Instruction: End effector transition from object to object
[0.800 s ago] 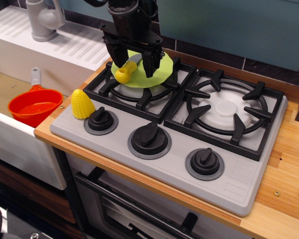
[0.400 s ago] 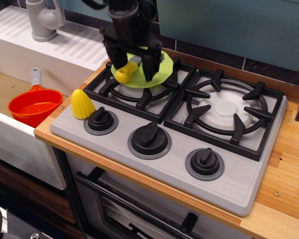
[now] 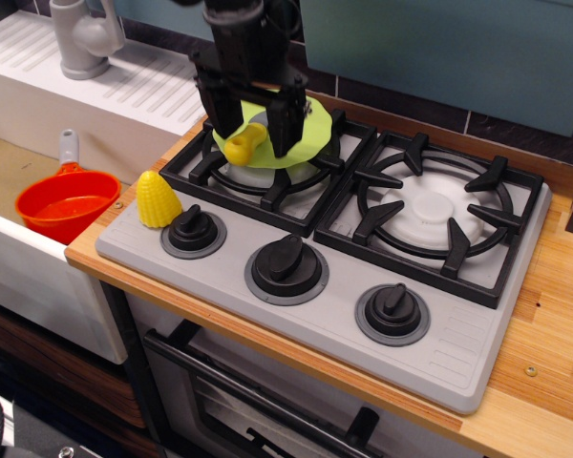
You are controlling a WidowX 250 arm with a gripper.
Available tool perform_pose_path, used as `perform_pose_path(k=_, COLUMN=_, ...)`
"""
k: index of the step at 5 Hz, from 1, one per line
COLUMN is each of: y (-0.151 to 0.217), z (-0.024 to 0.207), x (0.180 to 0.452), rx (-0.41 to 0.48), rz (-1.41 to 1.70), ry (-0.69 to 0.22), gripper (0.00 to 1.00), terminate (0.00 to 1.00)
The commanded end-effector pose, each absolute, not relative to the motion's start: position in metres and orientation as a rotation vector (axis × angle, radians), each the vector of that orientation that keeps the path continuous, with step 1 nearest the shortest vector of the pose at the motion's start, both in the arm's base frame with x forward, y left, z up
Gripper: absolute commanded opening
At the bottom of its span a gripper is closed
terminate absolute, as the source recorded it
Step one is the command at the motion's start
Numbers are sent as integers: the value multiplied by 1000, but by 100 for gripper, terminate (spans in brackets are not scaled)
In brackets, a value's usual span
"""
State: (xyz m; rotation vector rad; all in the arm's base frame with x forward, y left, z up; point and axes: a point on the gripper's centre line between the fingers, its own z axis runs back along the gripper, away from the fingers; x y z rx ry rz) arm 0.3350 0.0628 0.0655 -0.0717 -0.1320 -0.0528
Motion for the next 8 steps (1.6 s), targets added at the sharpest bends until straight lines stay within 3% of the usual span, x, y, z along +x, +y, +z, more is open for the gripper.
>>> perform_pose_path(k=1, y=73, z=107, x=330, rx=-32, rz=-87, ry=-235, gripper=100, terminate=0)
perform_pose_path(k=3, y=85, z=122, x=323, rx=-41, rz=-87, ry=-267, gripper=100, terminate=0)
perform_pose_path(k=6, y=116, z=103, x=293, rx=-33, rz=-130, ry=-342, gripper=100, terminate=0)
perform_pose_path(k=8, y=120, z=76, x=280, rx=-45, rz=-122, ry=-391, gripper=100, terminate=0)
